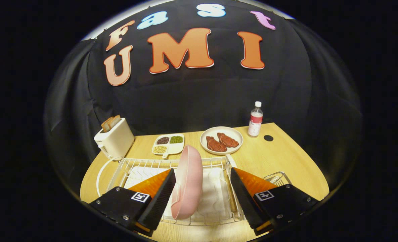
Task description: Take the plate from the dish rack, then take the spoon from the basket and place it into the plate.
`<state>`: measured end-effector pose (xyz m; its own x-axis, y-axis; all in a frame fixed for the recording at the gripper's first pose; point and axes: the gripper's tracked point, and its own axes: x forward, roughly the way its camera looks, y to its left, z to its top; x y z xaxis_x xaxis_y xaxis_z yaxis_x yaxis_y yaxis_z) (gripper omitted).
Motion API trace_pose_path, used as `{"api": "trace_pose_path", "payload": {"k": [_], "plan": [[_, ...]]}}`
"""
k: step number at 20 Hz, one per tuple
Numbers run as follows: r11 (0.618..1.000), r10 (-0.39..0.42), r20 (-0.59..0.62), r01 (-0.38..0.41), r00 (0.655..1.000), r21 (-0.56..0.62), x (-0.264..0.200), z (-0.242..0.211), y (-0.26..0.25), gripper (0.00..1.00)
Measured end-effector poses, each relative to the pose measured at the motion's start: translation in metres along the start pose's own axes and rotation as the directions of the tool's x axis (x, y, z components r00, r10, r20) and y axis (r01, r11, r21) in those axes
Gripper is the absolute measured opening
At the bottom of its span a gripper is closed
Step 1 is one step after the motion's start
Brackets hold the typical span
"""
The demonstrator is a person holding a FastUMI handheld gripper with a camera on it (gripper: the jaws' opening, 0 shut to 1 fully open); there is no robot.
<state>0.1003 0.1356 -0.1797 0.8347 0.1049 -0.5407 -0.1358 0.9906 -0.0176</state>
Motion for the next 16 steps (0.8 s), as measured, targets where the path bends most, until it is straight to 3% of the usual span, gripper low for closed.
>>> {"api": "trace_pose_path", "payload": {"k": [5,9,11,12,16], "plan": [[0.999,0.019,-0.089,-0.014,0.996,0.05,0.016,-0.021,0.013,0.95],[0.997,-0.005,-0.132,0.015,0.991,0.071,0.028,-0.031,0.017,0.72],[0.994,-0.034,-0.135,0.047,0.99,0.094,0.034,-0.031,0.013,0.5],[0.992,-0.047,-0.142,0.062,0.989,0.108,0.034,-0.031,0.012,0.33],[0.984,-0.126,-0.142,0.141,0.982,0.106,0.032,-0.021,-0.002,0.25]]}}
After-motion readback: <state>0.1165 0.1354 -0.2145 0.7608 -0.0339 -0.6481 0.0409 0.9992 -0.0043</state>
